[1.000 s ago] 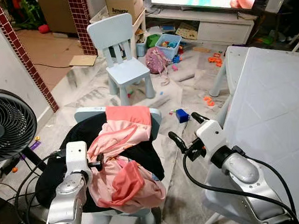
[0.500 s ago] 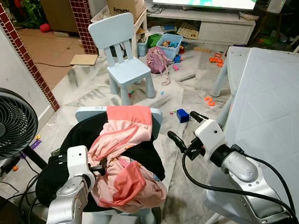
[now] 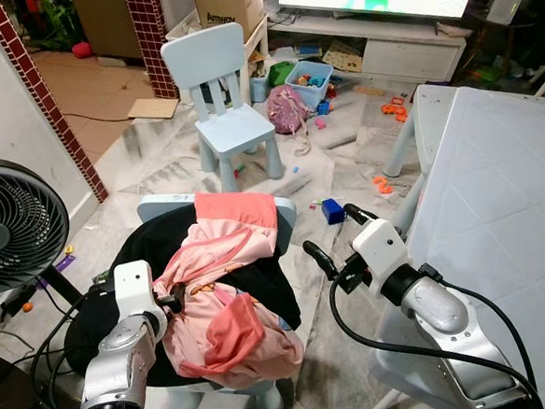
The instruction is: Hang hanger
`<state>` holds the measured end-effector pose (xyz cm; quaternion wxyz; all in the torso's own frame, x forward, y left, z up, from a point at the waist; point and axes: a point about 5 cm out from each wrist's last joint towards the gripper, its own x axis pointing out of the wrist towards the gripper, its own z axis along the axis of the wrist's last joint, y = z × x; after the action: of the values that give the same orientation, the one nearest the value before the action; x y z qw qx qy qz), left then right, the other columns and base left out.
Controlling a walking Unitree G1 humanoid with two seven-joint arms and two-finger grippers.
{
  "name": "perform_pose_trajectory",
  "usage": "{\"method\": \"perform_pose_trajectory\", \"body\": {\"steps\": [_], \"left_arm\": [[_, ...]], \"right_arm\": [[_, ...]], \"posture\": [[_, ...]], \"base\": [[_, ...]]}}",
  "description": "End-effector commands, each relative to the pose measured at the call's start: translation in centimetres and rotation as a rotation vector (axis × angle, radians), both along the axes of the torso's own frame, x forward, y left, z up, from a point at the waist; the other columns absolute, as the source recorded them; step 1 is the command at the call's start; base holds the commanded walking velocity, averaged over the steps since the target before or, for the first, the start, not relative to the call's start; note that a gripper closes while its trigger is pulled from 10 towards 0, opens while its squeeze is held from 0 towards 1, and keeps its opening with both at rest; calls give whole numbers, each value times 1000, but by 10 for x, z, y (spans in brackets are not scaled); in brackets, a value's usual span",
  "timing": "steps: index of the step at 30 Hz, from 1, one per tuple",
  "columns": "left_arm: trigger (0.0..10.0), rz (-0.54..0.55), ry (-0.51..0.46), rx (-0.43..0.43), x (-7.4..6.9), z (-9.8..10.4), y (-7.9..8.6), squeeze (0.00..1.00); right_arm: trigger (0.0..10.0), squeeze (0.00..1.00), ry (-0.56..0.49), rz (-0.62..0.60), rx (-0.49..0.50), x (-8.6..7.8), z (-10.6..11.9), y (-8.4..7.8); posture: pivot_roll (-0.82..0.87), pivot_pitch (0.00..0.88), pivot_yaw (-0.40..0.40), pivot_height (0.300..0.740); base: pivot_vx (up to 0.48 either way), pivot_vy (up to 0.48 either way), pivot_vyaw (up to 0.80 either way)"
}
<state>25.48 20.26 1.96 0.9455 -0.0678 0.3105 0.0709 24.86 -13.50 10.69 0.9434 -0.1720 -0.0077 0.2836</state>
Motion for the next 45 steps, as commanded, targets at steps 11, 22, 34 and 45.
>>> {"method": "perform_pose_trajectory", "body": {"steps": [11, 22, 34, 45], "left_arm": [[10000, 94, -87, -70, -1, 8, 2, 0], [10000, 4, -47, -109, 2, 4, -6, 0], [10000, -239, -16, -159, -5, 1, -48, 0], [10000, -81, -68, -4, -20, 3, -25, 0]], "right_arm": [[10000, 0, -2, 2, -20, 2, -2, -2], [10000, 0, -7, 0, -30, 2, -2, -3], [10000, 0, -16, 19, -32, 3, -1, 1], [10000, 0, -16, 21, -32, 4, -2, 2]], "posture": [[-14, 0, -32, 740], [-18, 0, -33, 740], [-15, 0, -33, 740], [-8, 0, -30, 740]], "base": [[0, 0, 0], [0, 0, 0], [0, 0, 0], [0, 0, 0]]}}
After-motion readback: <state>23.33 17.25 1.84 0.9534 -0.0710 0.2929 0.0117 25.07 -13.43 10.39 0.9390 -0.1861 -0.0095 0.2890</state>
